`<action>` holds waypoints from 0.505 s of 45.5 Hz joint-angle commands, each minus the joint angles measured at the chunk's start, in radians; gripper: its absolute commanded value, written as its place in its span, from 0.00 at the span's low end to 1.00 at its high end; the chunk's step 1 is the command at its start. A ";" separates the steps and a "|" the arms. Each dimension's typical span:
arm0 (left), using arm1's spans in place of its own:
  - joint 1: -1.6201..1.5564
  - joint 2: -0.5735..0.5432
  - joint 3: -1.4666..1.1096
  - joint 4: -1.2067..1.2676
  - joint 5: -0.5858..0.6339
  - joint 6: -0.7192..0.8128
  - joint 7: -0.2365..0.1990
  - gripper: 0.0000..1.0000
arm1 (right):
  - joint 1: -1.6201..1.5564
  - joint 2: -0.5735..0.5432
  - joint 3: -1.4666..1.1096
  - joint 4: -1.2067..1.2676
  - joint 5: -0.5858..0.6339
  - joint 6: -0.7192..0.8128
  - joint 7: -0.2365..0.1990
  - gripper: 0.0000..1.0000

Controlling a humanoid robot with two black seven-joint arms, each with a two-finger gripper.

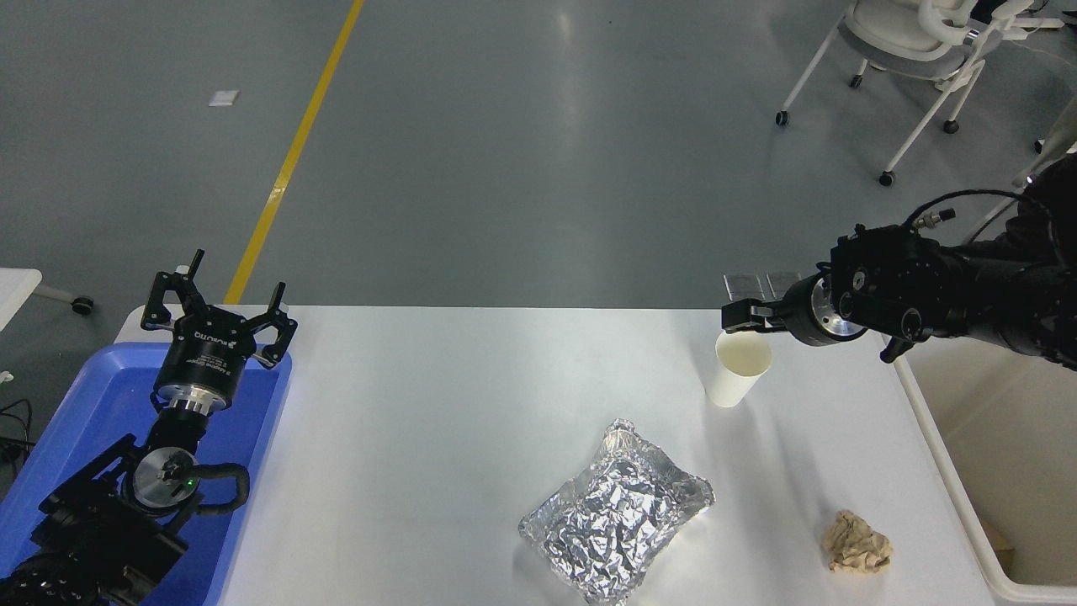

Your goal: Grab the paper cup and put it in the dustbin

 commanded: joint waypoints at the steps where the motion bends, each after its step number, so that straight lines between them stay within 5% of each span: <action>1: 0.000 0.000 0.000 0.001 0.000 0.000 0.000 1.00 | -0.081 0.005 0.033 -0.040 -0.003 -0.026 -0.003 1.00; 10: 0.000 0.000 0.001 0.001 0.000 0.000 0.000 1.00 | -0.124 0.006 0.058 -0.069 -0.003 -0.026 -0.014 0.91; 14: 0.000 0.000 0.000 0.001 0.000 0.000 0.000 1.00 | -0.128 0.006 0.064 -0.074 -0.007 -0.026 -0.017 0.75; 18: 0.000 0.000 0.001 0.001 0.000 0.000 0.000 1.00 | -0.130 0.006 0.064 -0.079 -0.007 -0.026 -0.017 0.43; 23: 0.000 0.000 0.000 0.001 0.000 0.000 0.000 1.00 | -0.130 0.008 0.066 -0.079 -0.007 -0.026 -0.031 0.18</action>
